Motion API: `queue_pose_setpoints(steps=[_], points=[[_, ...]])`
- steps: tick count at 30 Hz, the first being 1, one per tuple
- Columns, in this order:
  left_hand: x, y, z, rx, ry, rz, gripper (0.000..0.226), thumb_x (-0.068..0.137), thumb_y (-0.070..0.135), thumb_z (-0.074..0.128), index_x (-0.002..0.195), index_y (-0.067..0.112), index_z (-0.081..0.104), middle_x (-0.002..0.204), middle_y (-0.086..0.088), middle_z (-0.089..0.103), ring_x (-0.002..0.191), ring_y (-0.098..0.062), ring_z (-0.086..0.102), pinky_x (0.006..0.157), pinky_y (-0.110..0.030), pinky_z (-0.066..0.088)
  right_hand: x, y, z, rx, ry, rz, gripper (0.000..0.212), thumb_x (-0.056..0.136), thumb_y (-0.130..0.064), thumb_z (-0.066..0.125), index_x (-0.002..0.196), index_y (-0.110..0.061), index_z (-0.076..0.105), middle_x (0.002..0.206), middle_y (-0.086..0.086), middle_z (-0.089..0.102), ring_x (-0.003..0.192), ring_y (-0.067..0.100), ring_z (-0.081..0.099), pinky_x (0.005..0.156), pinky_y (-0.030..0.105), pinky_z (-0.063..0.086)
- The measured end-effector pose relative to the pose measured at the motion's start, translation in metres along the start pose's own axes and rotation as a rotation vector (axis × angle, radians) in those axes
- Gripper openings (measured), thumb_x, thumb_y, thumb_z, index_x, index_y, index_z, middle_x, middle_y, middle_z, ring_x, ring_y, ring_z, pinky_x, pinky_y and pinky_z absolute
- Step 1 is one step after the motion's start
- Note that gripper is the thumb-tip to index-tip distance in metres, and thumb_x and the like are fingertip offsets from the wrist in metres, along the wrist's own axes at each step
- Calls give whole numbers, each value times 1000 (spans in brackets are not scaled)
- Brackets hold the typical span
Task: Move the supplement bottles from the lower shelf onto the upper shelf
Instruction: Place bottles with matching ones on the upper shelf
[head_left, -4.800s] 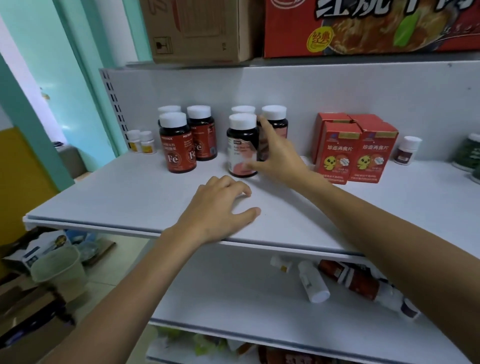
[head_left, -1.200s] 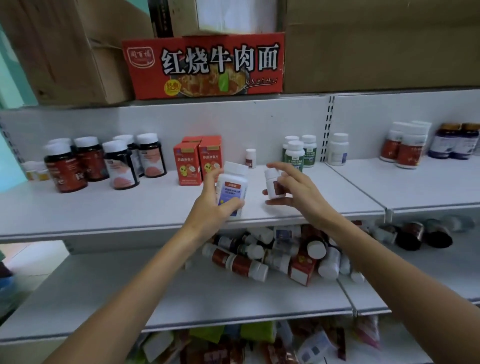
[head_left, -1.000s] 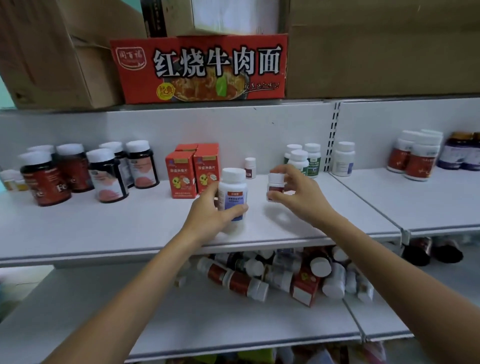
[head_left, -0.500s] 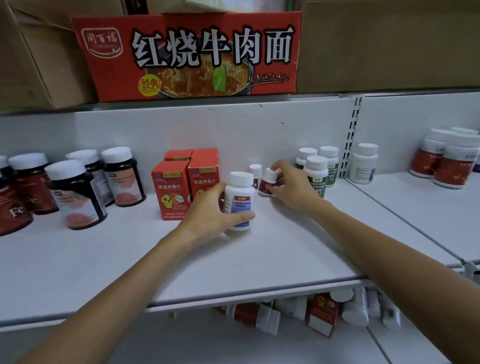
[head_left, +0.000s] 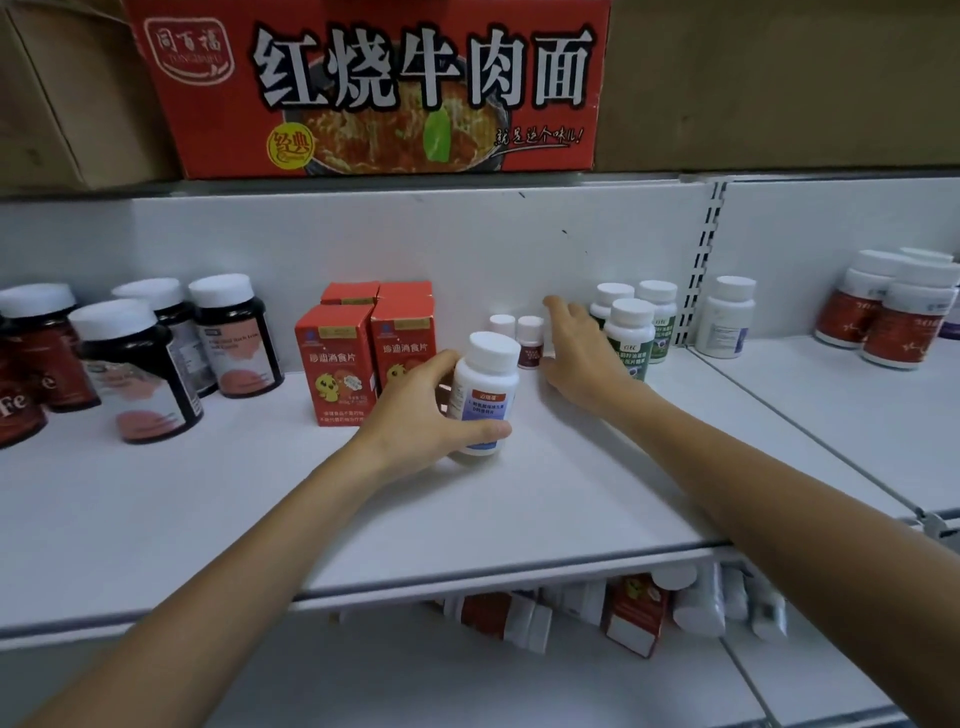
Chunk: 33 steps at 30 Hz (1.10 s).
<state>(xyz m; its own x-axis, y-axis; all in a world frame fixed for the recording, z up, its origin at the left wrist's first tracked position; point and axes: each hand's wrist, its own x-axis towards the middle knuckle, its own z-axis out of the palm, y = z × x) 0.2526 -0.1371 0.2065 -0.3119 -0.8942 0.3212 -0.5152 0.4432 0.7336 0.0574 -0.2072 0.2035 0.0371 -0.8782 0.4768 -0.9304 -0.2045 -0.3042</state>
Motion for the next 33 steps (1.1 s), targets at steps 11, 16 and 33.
queue_pose_setpoints(steps=[11,16,33], points=[[-14,66,65,-162,181,-14,56,65,27,82,109,19,47,101,11,59,95,-9,60,78,-19,48,-74,36,-83,583,106,-178,19,93,-16,55,109,-10,62,96,-1,64,84,7,60,71,11,47],[-17,109,124,-180,239,2,55,66,30,81,109,18,49,105,6,62,98,-10,60,83,-24,50,-112,88,-120,728,43,-146,16,93,-16,55,108,-14,60,96,1,68,87,11,66,71,32,57],[6,188,243,-162,242,29,51,65,24,82,104,23,49,95,18,59,82,2,57,62,-8,46,-154,196,-175,746,-20,-152,54,75,-24,77,119,-32,46,103,-14,64,87,-1,65,74,21,51]])
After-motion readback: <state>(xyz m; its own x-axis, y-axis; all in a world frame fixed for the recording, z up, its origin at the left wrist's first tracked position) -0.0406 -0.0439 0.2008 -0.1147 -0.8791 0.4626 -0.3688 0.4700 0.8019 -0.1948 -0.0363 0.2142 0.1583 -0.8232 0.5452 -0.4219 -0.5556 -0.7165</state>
